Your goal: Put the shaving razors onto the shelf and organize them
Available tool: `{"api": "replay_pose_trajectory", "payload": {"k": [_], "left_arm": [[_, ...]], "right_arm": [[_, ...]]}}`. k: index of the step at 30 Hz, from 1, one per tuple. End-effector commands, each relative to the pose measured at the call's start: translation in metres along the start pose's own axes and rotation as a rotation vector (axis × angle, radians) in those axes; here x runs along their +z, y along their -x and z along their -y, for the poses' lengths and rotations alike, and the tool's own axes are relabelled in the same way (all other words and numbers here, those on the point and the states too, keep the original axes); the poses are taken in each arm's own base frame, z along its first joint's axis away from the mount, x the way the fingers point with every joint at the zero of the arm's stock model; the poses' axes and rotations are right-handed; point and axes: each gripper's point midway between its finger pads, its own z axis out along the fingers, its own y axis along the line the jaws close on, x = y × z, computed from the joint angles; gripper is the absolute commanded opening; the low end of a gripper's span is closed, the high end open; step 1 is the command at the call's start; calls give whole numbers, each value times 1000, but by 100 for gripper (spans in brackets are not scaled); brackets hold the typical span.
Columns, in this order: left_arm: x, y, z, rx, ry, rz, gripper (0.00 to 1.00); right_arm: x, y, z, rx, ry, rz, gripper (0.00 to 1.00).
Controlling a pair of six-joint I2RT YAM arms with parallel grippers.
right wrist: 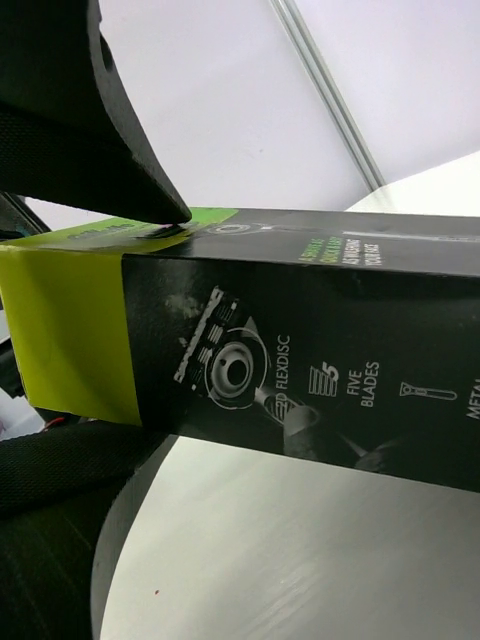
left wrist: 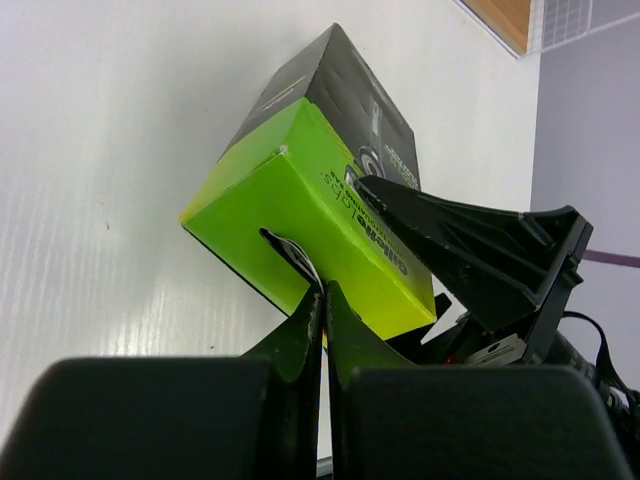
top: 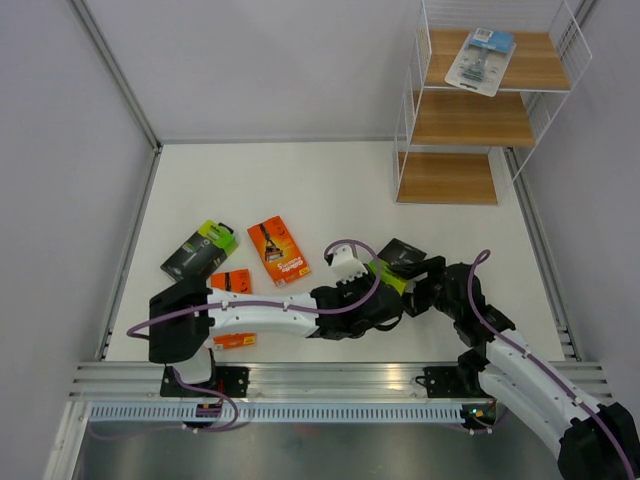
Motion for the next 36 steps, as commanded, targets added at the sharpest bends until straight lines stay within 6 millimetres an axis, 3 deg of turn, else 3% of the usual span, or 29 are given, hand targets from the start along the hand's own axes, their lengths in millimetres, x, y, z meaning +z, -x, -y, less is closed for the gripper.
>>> {"api": "replay_pose_trajectory", "payload": {"k": [1,8,9,12,16,18,19,20,23,24,25,26,27,29,31,36], "left_arm": [[-5,2,-4,-5,79,65,2],[-3,-3,-12,-8,99,53,2],[-3,-3,-12,-9,99,52,2],[-3,-6,-12,11,100,40,2],[-6,-4,-7,23,90,29,2],[-10,1,-6,36,83,24,36],[-16,8,-7,34,75,27,60],[-20,14,-6,32,66,33,66],[-39,50,-17,43,44,92,80],[-41,60,-30,59,61,124,85],[-48,72,-41,71,77,142,98],[-62,92,-42,0,55,162,100],[-65,102,-60,-11,77,181,100],[-85,130,-70,-83,42,205,100],[-90,140,-93,-80,45,236,100],[-114,168,-120,-68,-16,277,100]], "right_arm": [[-10,-11,-47,-43,130,-31,78],[-10,-13,-45,-46,130,-42,65],[-10,-13,-46,-48,135,-43,52],[-8,-13,-43,-49,119,-47,35],[-6,-13,-47,-98,114,-45,34],[-7,-13,-57,-183,132,-27,33],[-6,-11,-59,-221,123,-16,33],[-6,-9,-60,-260,107,-5,32],[-9,-13,-89,-474,149,6,27],[-14,-18,-109,-576,196,1,25],[-18,-19,-118,-632,217,6,24],[-22,-21,-128,-676,241,10,24],[-29,-23,-146,-716,271,24,24],[-33,-15,-152,-787,251,70,25],[-34,-13,-165,-828,262,65,25],[-35,-13,-198,-900,324,2,17]]}}
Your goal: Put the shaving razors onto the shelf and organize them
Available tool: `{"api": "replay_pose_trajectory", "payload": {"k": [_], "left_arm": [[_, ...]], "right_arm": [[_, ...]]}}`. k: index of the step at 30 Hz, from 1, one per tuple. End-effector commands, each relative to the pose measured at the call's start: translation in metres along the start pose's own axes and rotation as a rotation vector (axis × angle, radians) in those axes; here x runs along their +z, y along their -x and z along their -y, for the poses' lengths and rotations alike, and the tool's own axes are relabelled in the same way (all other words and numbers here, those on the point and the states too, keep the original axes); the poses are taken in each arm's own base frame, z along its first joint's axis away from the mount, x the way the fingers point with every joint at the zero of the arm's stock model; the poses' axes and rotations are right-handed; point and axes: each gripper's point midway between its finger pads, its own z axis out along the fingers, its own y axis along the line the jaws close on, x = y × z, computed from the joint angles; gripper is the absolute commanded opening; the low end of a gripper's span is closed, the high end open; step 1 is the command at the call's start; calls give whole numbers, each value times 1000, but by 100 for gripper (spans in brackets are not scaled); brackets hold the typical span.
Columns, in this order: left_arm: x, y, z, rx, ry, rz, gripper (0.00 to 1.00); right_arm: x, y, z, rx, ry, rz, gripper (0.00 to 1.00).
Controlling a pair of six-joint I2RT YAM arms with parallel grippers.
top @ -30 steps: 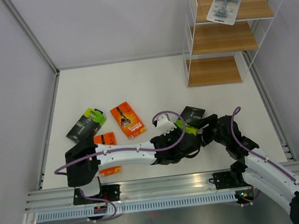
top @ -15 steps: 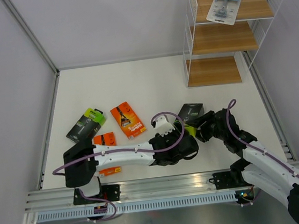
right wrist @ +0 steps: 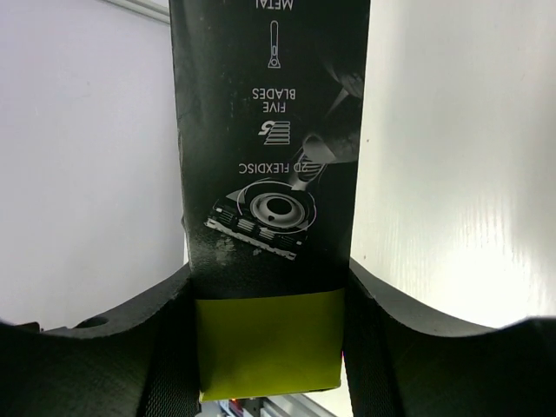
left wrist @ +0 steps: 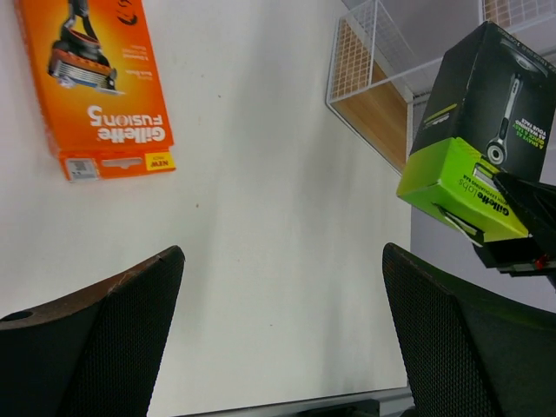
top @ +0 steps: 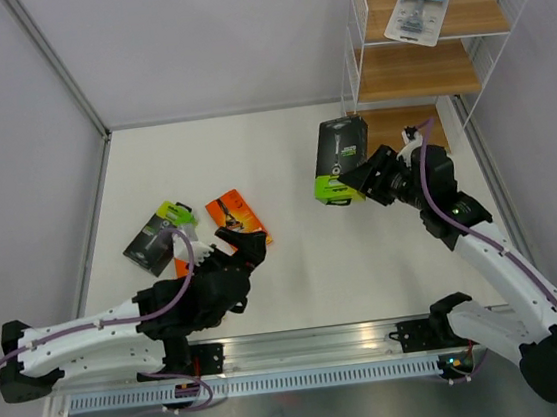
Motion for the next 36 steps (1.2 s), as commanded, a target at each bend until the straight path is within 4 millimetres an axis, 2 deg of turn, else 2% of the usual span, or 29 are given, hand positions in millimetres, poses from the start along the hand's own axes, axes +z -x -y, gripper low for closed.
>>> {"api": "replay_pose_trajectory", "payload": {"k": [1,2,4,5,6,7,10,18,24,27,30,33,36], "left_arm": [[-3,20,-23,103,6,68,100],[-4,23,-25,131,1,73,100],[-8,33,-28,126,-14,88,100],[-9,35,-28,136,-20,91,100],[-10,38,-30,142,-21,99,100],[-11,41,-30,137,-27,106,100],[-12,45,-33,158,-27,116,100],[-11,38,-35,180,-23,91,100],[-11,37,-34,194,-22,86,100],[-12,38,-35,197,-24,87,100],[-12,40,-36,198,-26,92,100],[-14,44,-36,210,-32,95,100],[-17,48,-35,220,-42,94,99]], "right_arm": [[-4,37,-36,-134,126,31,17],[-8,47,-44,-162,136,39,16],[-9,67,-37,-168,106,68,17],[-12,73,-41,-169,120,58,18],[-11,78,-38,-152,122,56,18],[-14,92,-29,-127,110,82,18],[-20,114,-23,-68,154,115,18],[-28,141,-28,-123,175,169,18],[-43,177,-36,-163,161,245,17],[-46,179,-28,-143,131,240,17],[-42,177,-8,-107,77,244,16],[-43,186,12,-63,52,265,15],[-43,200,20,-60,40,312,13]]}}
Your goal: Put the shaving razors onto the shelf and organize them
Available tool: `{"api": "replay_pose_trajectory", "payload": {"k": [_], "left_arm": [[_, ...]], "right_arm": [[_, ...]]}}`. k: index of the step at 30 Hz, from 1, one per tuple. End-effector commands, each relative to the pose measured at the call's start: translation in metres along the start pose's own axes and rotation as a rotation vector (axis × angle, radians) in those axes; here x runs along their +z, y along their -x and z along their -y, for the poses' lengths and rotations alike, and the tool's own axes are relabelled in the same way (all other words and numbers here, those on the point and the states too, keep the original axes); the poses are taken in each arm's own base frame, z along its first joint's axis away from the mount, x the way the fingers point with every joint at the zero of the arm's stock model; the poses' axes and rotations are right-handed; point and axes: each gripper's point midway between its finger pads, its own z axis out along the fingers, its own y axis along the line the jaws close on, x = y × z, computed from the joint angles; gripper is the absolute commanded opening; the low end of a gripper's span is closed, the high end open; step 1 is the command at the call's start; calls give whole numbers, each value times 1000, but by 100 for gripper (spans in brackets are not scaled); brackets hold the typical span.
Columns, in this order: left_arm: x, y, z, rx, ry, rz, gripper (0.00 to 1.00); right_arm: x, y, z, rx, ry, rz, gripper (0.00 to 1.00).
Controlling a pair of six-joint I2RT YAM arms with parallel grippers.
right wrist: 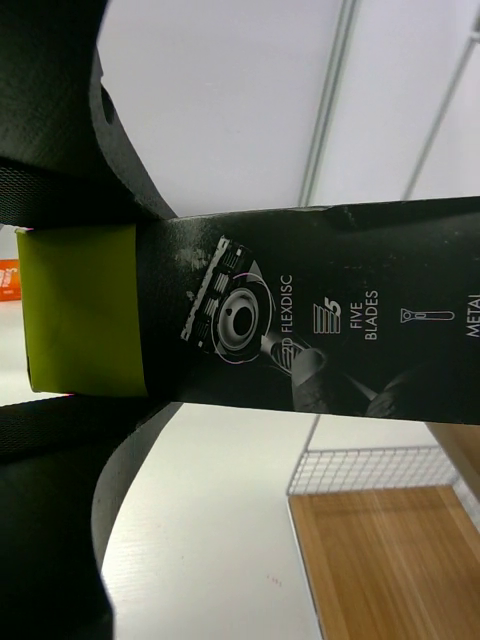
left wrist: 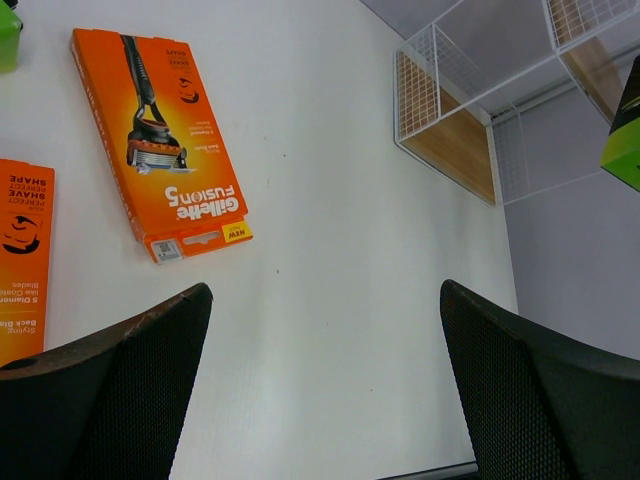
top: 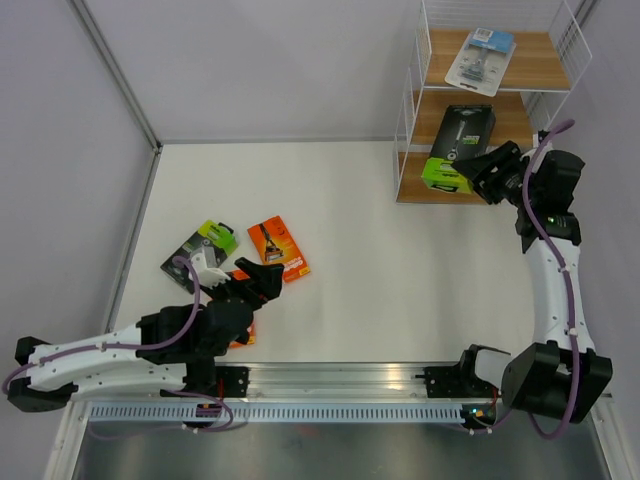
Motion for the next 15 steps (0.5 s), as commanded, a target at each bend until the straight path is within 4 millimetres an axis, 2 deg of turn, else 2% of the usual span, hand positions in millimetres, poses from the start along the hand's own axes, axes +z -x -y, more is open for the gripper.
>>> {"api": "replay_pose_trajectory", "payload": {"k": [1,5,15], "left_arm": [[-2,9,-7,65,4,24,100],[-5,17,-10,49,-6,37,100],[-8,22,-11,72,-12,43,100]], "right_arm": [[0,31,-12,-58,60,100,14],[7,50,-16,-70,80,127,13],[13,97,4,-34,32,231,15]]}}
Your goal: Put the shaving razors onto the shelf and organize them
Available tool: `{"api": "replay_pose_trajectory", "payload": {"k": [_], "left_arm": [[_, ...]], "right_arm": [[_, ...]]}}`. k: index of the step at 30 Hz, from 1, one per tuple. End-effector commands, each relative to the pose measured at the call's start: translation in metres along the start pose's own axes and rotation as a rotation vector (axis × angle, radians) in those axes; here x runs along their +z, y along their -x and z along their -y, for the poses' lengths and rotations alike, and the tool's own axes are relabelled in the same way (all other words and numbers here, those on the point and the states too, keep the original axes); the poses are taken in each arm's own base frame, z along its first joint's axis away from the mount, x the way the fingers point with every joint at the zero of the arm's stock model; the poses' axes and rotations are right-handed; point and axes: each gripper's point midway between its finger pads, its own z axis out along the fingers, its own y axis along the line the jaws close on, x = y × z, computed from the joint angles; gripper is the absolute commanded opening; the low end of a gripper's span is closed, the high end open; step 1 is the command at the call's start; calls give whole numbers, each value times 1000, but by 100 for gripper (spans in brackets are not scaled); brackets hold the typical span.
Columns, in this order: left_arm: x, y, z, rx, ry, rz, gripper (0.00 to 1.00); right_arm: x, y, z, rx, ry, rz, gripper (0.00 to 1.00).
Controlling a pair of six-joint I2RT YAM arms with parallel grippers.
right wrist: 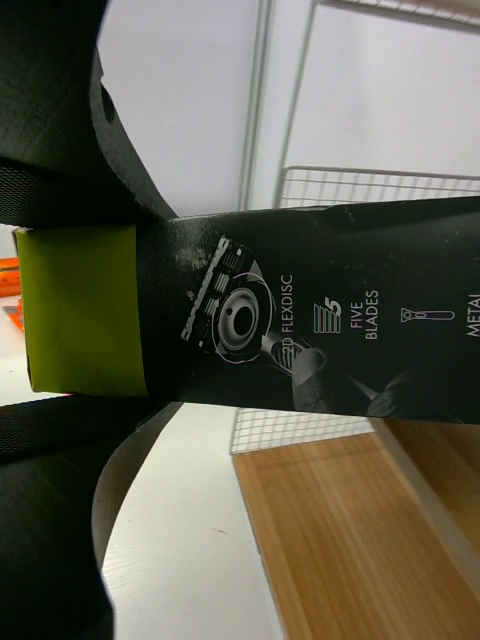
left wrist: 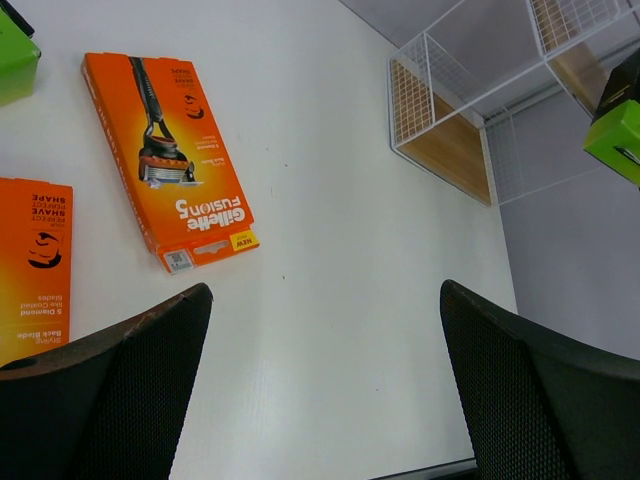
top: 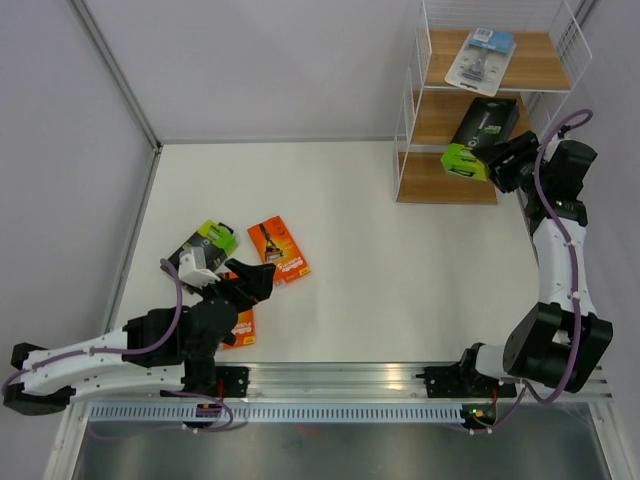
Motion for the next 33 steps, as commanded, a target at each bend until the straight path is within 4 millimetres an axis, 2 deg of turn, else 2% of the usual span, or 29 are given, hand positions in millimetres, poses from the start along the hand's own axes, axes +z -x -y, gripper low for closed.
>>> {"api": "replay_pose_trajectory", "payload": {"k": [1,5,15,19,21,22,24,25,28,33], "left_arm": [[1,6,-6,57,17,31,99],[1,5,-7,59,19,32,100],[2,8,-14,60,32,53,100],[2,9,-15,46,37,66,100],[3,10,-14,50,39,68,100],[3,9,-15,51,41,69,100],[3,10,-15,53,43,72,100],[3,9,-14,53,43,72,100],[4,9,-14,43,45,71,100],[4,7,-13,33,43,65,100]], "right_arm": [[-8,59,-47,-103,142,178,15],[2,72,-40,-62,150,197,15],[23,95,-39,37,185,216,13],[30,99,-34,92,171,217,18],[32,97,-36,112,181,196,23],[33,97,-36,122,180,190,32],[34,97,-34,120,154,185,41],[32,97,-33,130,121,174,51],[25,96,-33,97,49,166,68],[14,94,-31,63,-18,168,82]]}}
